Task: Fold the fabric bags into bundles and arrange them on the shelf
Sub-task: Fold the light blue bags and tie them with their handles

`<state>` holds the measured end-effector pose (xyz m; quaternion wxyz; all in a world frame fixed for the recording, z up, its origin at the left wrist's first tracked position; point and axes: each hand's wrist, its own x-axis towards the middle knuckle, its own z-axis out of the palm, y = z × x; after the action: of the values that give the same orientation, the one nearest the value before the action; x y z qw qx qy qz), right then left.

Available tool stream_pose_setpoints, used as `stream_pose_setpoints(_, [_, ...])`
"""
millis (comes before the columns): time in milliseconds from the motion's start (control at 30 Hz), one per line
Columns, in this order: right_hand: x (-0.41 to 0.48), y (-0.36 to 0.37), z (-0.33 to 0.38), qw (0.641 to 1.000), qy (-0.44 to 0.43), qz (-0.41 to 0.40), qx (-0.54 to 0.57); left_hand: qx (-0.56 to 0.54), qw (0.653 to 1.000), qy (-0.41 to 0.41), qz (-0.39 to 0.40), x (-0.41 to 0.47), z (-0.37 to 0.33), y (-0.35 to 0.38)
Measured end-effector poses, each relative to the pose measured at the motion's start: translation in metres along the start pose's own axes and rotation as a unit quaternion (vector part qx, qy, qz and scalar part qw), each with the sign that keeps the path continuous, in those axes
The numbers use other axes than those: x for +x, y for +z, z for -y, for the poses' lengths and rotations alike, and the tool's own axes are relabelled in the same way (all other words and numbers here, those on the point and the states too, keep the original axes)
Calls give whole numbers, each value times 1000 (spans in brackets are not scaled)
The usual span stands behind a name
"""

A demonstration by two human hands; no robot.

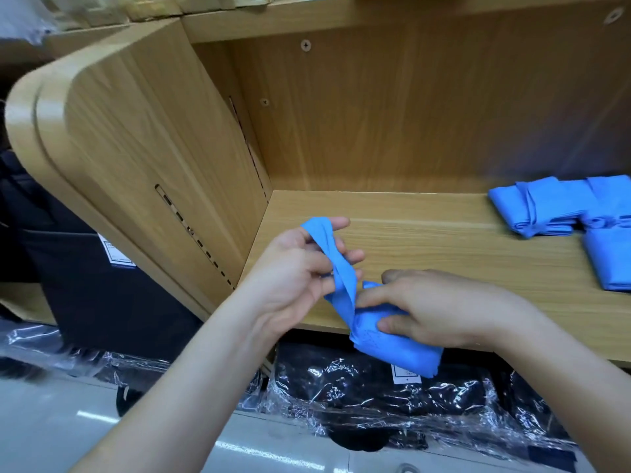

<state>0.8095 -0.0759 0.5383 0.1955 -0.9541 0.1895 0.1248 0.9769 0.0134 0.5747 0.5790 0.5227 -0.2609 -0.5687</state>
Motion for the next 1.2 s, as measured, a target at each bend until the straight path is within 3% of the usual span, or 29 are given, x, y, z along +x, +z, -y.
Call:
stream_pose_setpoints(133, [12, 3, 0, 977, 11, -54, 206, -39, 994, 38, -97, 6, 14, 28])
stream_pose_setpoints(233, [16, 10, 1, 978, 69, -87, 174, -18, 992, 26, -125, 7, 25, 38])
stream_pose_setpoints(367, [15, 18, -3, 978, 129, -103, 130, 49, 994, -7, -101, 7, 36, 34])
stream_pose_setpoints(467, [13, 16, -6, 982, 118, -99, 112, 103, 992, -10, -77, 5, 34, 26])
stream_pose_setpoints(567, [10, 19, -20, 974, 91, -98, 185, 172, 985, -11, -13, 4, 26, 15])
stream_pose_setpoints(600, [8, 18, -23, 963, 75, -87, 242, 229, 973, 27, 7, 2, 24, 9])
stream_pose_setpoints(633, [5, 16, -26, 948, 60, -70, 305, 319, 942, 97, 23, 0, 23, 2])
stream_pose_setpoints(667, [0, 13, -27, 927, 47, -51, 369, 427, 885, 183, 34, -1, 23, -5])
stream_pose_setpoints(700, [-5, 9, -28, 903, 37, -34, 427, 531, 804, 263, 58, -1, 23, -11])
stream_pose_setpoints(767, [-15, 1, -30, 854, 27, 2, 520, 693, 606, 376, 105, 2, 26, -22])
stream_pose_setpoints(800, [-18, -3, -32, 833, 22, 24, 553, 731, 532, 412, 112, 4, 27, -23])
stream_pose_setpoints(833, [-20, -4, -34, 818, 16, 48, 573, 745, 487, 442, 111, 5, 27, -20])
stream_pose_setpoints(967, [-19, -1, -36, 792, 11, 120, 599, 725, 385, 558, 120, 5, 16, -4])
stream_pose_setpoints(1033, [-20, 2, -37, 783, 14, 133, 607, 722, 364, 560, 177, 5, 6, -2])
stream_pose_setpoints(1100, [-22, 6, -42, 782, 17, 132, 609, 732, 384, 500, 258, 0, 0, -3])
stream_pose_setpoints(1200, [-26, 10, -51, 787, -20, 120, 605, 770, 469, 328, 281, -19, -9, 0])
